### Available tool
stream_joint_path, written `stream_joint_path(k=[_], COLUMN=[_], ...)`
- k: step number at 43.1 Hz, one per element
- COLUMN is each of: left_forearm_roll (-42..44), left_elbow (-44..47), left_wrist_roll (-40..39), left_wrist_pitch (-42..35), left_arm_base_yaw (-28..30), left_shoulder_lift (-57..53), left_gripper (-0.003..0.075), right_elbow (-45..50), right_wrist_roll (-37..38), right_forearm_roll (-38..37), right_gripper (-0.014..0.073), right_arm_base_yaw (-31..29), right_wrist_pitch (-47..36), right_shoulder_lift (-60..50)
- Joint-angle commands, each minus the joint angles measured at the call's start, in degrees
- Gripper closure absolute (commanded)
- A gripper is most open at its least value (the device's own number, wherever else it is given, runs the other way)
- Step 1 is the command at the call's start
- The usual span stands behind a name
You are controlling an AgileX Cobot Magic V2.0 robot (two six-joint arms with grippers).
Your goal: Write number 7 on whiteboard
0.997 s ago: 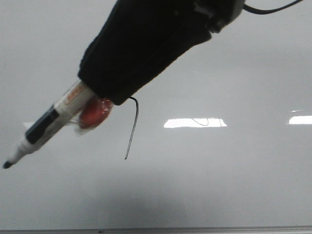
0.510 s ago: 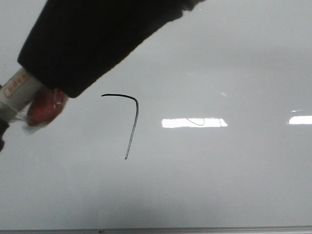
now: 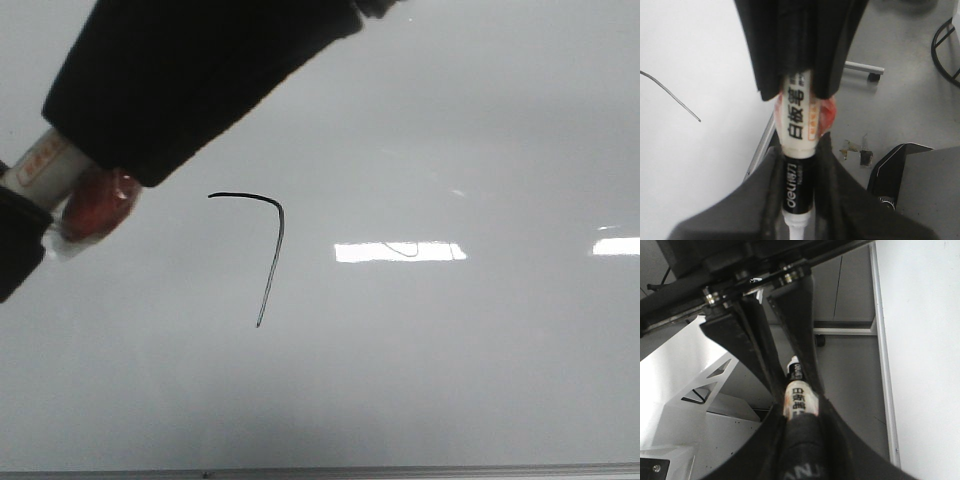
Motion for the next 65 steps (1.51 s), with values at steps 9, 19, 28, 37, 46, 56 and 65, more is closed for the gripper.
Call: stream_joint_path(k=[9, 19, 28, 37, 46, 56, 65], left_forearm_roll=[-1.49, -0.68, -0.46, -3.28, -6.68, -7.48, -7.6], left_elbow=[-2.14, -2.14, -2.14, -2.14, -2.14, -2.14, -2.14], left_wrist_roll=[-1.2, -2.98, -7.5, -7.84, -7.84, -7.84, -7.84], left_wrist_pitch=[-4.85, -4.61, -4.74, -8.44, -15.8, -24.22, -30.57], left_arm_base_yaw=[-0.17, 5.79, 26.05, 48.6, 60.38, 61.89, 61.89], left_shoulder_lift=[0.06, 3.03, 6.62, 9.4, 16.54, 26.86, 33.35], left_gripper=[0.0741, 0.0741, 0.0741, 0.0741, 0.0741, 0.0741, 0.0741], right_elbow=[-1.96, -0.92, 9.2, 23.9, 35.36, 39.36, 39.42], right_wrist_roll=[-0.44, 2.83, 5.71, 13.47, 17.94, 17.94, 17.94], right_forearm_roll=[5.54, 5.2, 5.18, 5.31, 6.67, 7.35, 7.35], right_gripper=[0.0018, 0.0004, 0.0004, 0.0136, 0.0392, 0.0651, 0.0662], right_arm_base_yaw=[0.04, -5.8, -17.05, -27.75, -33.02, -33.09, -33.09], right_wrist_pitch=[-7.02, -7.6, -10.66, -19.65, -31.76, -35.24, -35.38], right_shoulder_lift=[-3.85, -10.44, -21.28, -35.35, -47.66, -53.7, -53.7])
